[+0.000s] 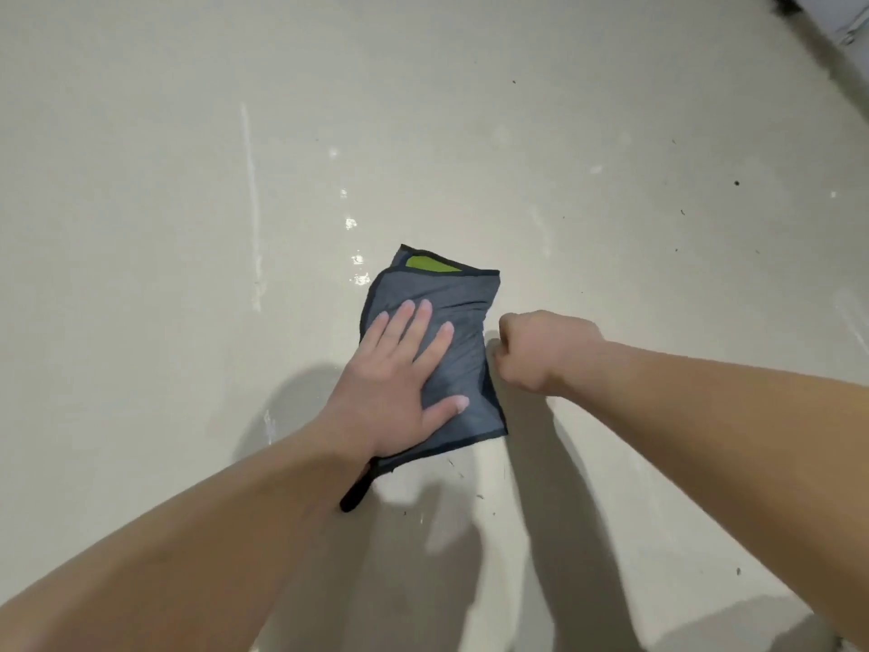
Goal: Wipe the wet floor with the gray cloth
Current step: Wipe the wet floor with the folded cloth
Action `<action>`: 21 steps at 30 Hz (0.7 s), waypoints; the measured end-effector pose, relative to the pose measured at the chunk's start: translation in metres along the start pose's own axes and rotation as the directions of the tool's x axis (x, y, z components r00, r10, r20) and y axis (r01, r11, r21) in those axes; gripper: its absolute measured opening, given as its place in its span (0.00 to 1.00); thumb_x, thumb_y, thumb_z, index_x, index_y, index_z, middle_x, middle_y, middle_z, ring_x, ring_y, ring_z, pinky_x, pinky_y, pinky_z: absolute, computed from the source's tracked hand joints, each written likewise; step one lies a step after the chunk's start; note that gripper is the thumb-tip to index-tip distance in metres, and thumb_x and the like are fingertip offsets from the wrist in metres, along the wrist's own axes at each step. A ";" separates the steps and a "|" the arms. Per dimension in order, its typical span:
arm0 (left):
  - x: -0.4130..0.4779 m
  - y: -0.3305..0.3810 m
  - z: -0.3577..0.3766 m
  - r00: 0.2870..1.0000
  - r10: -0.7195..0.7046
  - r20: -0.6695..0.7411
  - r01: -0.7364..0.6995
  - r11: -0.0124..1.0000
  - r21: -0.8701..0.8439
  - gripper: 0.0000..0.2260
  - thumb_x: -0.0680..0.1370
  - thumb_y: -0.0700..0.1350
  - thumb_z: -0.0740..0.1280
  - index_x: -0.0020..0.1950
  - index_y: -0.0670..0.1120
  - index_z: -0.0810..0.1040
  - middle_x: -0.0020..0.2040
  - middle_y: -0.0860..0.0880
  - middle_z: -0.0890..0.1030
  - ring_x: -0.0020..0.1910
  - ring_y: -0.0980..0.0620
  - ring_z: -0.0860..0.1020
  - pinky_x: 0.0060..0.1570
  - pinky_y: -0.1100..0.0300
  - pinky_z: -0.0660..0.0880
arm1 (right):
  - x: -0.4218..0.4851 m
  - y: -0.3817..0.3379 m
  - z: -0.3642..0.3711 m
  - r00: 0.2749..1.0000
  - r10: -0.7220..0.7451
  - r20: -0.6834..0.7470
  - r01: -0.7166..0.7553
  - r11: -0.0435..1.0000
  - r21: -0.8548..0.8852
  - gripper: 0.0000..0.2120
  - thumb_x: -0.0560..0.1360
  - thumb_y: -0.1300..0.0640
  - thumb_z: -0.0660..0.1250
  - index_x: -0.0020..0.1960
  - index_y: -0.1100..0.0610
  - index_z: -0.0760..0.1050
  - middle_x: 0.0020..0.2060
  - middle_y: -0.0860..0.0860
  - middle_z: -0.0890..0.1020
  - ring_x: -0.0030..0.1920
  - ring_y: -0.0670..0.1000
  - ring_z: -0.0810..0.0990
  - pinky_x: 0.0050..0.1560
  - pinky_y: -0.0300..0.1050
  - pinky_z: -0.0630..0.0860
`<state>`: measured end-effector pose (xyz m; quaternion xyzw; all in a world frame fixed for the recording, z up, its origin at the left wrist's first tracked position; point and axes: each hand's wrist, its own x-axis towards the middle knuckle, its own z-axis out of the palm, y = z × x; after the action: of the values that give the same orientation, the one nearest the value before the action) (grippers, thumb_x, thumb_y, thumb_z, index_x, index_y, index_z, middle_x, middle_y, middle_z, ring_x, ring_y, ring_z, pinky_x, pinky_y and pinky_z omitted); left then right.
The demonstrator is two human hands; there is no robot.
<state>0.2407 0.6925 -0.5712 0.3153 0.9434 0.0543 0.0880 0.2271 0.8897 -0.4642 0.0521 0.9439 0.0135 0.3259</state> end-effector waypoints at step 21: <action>-0.142 -0.081 -0.001 0.907 -0.404 0.121 0.400 0.915 0.055 0.37 0.81 0.70 0.41 0.84 0.53 0.40 0.84 0.42 0.36 0.81 0.45 0.31 0.80 0.43 0.39 | 0.020 -0.140 0.017 0.915 -0.244 -0.323 0.311 0.934 0.176 0.10 0.82 0.47 0.55 0.55 0.54 0.68 0.48 0.52 0.79 0.47 0.58 0.77 0.43 0.50 0.72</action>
<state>0.3045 0.5418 -0.5640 0.1183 0.9810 0.0006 0.1537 0.2098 0.7523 -0.4981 -0.0494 0.9751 -0.1316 0.1716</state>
